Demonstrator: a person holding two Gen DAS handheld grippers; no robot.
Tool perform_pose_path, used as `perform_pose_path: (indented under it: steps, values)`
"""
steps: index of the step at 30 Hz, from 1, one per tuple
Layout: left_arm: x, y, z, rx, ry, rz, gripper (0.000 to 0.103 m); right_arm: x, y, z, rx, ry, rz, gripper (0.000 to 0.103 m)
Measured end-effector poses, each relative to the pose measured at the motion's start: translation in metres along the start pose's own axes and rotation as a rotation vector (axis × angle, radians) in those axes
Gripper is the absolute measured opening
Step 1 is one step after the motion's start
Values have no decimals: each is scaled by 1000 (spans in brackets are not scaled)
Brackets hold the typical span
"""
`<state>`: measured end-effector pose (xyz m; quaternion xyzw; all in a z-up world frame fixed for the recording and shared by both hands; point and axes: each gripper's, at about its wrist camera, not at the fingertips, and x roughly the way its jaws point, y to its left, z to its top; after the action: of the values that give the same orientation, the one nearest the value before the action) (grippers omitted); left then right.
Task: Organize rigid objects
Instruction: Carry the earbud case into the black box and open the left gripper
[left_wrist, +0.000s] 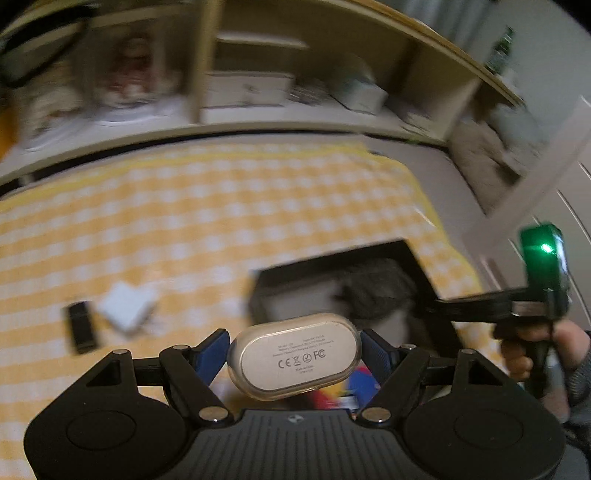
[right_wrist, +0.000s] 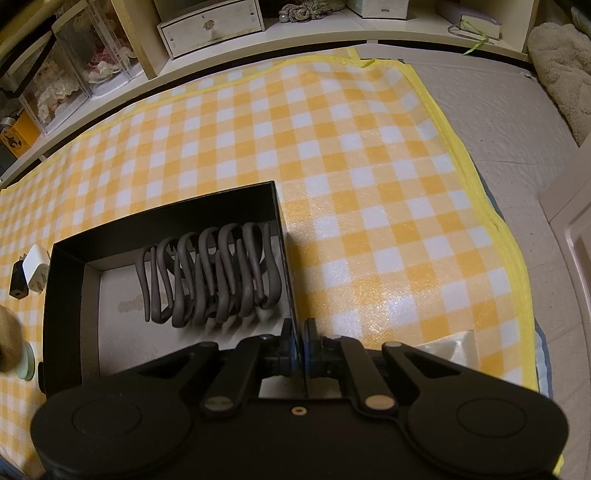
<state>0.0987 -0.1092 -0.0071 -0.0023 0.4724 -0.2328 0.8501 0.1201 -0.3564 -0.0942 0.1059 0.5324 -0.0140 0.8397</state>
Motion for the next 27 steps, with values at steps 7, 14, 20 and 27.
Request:
perform_pose_path:
  steps: [7, 14, 20, 27]
  values:
    - [44, -45, -2, -13, 62, -67, 77, -1, 1, 1, 3, 1, 3, 6]
    - [85, -62, -14, -58, 74, -64, 77, -3, 0, 2, 15, 3, 11, 6]
    - [99, -73, -23, -25, 46, -57, 77, -3, -1, 2, 22, 5, 13, 6]
    - [112, -81, -23, -39, 5, -78, 77, -3, -2, 2, 26, 5, 14, 7]
